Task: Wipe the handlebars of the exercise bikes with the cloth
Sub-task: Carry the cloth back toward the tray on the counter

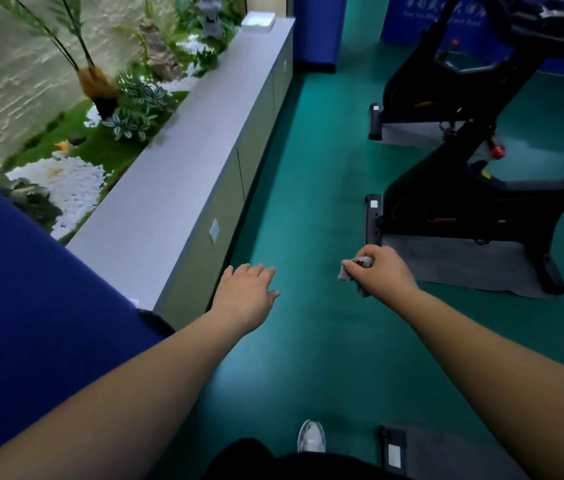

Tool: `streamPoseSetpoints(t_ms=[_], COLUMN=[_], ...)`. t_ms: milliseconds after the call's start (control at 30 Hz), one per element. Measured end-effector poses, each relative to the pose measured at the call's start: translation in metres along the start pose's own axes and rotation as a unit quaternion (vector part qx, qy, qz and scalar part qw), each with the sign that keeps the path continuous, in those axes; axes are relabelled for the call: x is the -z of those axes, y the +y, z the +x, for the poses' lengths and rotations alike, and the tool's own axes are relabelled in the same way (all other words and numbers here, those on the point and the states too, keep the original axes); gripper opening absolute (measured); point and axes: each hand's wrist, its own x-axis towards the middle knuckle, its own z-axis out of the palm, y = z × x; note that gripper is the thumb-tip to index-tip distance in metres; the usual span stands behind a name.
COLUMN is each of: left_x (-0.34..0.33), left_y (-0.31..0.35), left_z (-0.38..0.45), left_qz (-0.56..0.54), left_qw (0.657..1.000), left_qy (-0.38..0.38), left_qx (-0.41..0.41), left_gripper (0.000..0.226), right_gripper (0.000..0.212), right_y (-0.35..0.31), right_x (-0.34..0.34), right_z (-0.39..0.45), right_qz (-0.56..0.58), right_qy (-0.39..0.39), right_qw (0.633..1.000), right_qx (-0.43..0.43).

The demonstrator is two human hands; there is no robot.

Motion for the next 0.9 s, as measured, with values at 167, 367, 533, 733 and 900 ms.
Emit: streamPoseSetpoints(t_ms=[167,367,533,733,900], left_x=[0.014,0.033,0.063,0.091,0.109], left_y=[-0.007,-0.04,-0.078,-0.114,-0.133], left_z=[0.069,0.173,0.273,0.362,0.427], left_qz=[0.009,0.02,0.026,0.028,0.022], left_qw=[1.0,0.999,0.998,0.997,0.998], left_qy=[-0.013,-0.015,-0.003,-0.015,-0.012], left_qx=[-0.019,-0.046,-0.062,-0.07,-0.061], left_gripper=[0.055,0.056,0.056,0.055,0.056], right_gripper=[0.023,0.017,0.013,0.012,0.01], right_y=[-0.007,-0.024,-0.056,-0.092,-0.116], right_x=[0.006,0.002,0.006,0.007,0.005], right_z=[0.068,0.162,0.253,0.35,0.426], right_qz=[0.018,0.035,0.031,0.032,0.031], right_qy=[0.019,0.019,0.046,0.057,0.039], right_qw=[0.999,0.999,0.998,0.997,0.999], right_qx=[-0.019,-0.034,-0.04,-0.031,-0.02])
